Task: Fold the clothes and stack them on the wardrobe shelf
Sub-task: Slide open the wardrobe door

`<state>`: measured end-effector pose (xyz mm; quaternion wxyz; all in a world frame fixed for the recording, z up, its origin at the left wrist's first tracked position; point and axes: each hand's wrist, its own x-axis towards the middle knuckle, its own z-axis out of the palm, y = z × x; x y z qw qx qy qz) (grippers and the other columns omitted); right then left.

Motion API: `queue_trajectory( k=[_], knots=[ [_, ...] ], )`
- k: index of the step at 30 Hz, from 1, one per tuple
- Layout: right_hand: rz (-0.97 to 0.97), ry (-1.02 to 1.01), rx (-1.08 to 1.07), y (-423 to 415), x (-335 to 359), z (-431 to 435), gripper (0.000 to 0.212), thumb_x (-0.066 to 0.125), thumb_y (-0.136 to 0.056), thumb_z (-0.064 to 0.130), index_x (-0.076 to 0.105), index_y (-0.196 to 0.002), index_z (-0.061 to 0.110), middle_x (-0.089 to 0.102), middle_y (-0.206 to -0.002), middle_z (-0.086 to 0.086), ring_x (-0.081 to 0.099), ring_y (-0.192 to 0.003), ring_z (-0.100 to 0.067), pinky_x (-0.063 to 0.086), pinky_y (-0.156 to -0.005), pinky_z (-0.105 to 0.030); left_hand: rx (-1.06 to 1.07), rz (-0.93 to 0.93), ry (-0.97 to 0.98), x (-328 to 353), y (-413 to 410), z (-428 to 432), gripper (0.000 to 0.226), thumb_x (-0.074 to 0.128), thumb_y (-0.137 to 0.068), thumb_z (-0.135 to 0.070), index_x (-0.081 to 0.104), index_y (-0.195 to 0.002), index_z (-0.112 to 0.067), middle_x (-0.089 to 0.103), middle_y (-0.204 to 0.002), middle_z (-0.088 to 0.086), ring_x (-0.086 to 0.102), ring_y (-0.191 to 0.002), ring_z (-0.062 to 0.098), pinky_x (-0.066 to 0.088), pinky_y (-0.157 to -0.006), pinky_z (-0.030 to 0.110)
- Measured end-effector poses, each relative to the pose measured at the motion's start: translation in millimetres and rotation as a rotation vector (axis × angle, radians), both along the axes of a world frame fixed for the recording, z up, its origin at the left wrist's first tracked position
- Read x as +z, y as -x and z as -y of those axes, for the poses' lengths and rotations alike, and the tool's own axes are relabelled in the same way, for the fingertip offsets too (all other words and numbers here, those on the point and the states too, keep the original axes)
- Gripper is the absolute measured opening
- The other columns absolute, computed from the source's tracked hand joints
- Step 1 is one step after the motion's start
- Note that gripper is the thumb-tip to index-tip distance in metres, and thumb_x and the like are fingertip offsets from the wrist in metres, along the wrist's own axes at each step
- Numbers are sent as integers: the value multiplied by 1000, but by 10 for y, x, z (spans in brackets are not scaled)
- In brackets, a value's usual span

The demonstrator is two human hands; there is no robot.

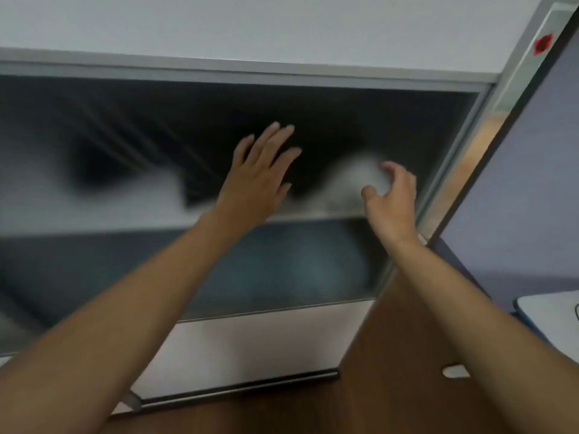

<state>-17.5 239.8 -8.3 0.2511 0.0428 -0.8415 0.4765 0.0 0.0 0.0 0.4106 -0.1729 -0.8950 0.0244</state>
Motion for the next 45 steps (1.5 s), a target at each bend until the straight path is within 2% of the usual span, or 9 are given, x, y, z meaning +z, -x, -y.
queue_trajectory(
  k=[9,16,21,25,29,32,38,42,45],
  knots=[
    [-171,253,-341,774,279,-665,66,59,-87,12,32,-147,11,32,-152,-11,30,-141,-25,8,-101,-6,210,-50,268,112,627,-103,105,67,-85,-52,-5,-158,-27,-1,-167,4,-2,-153,27,-10,-120,46],
    [9,465,-384,1181,117,-876,60,59,-89,13,34,-144,11,37,-147,-10,36,-137,-26,27,-116,-33,212,-118,289,43,734,-12,101,61,-84,-57,-3,-158,-30,0,-165,0,-9,-152,23,-14,-120,43],
    [-3,610,-352,1251,103,-924,53,60,-87,14,42,-137,18,46,-129,-2,50,-115,-17,37,-87,-19,235,-107,289,50,693,0,98,62,-84,-55,3,-158,-29,4,-165,1,0,-152,27,-11,-120,46],
    [26,611,-242,1231,14,-981,49,56,-90,8,46,-137,19,49,-132,-1,50,-125,-20,43,-107,-32,287,-105,235,-38,599,76,96,66,-86,-47,6,-158,-29,2,-166,1,-1,-151,29,-11,-119,49],
    [15,576,-157,1095,-39,-846,50,53,-86,1,49,-134,16,50,-132,-9,54,-118,-21,48,-102,-31,309,-41,79,-212,421,168,90,65,-92,-27,4,-158,-26,1,-166,6,-12,-151,29,-4,-118,56],
    [-65,577,-97,956,-78,-619,50,48,-84,-7,49,-132,4,55,-123,-14,57,-100,-8,47,-83,-9,329,-35,31,-348,301,149,90,69,-88,-10,14,-158,-23,8,-166,8,2,-152,34,13,-116,58],
    [-44,551,143,712,-114,-179,45,59,-87,-7,54,-127,12,60,-120,-10,59,-108,-13,51,-90,-21,86,-24,24,-359,321,-406,65,64,-79,4,52,-140,-15,46,-149,10,44,-135,32,35,-99,46],
    [-9,424,376,698,-115,-77,52,50,-82,-15,59,-124,14,64,-115,0,60,-103,-3,49,-90,-17,107,293,-150,-198,446,-781,27,59,-95,-22,67,-120,-18,72,-109,10,68,-93,36,50,-73,40],
    [52,244,594,856,-92,-119,58,42,-80,-17,60,-126,14,66,-118,-3,63,-106,-15,51,-92,-22,323,445,-140,-211,608,-924,39,48,-94,-54,70,-96,-23,72,-94,7,68,-88,34,46,-66,35]
  ],
)
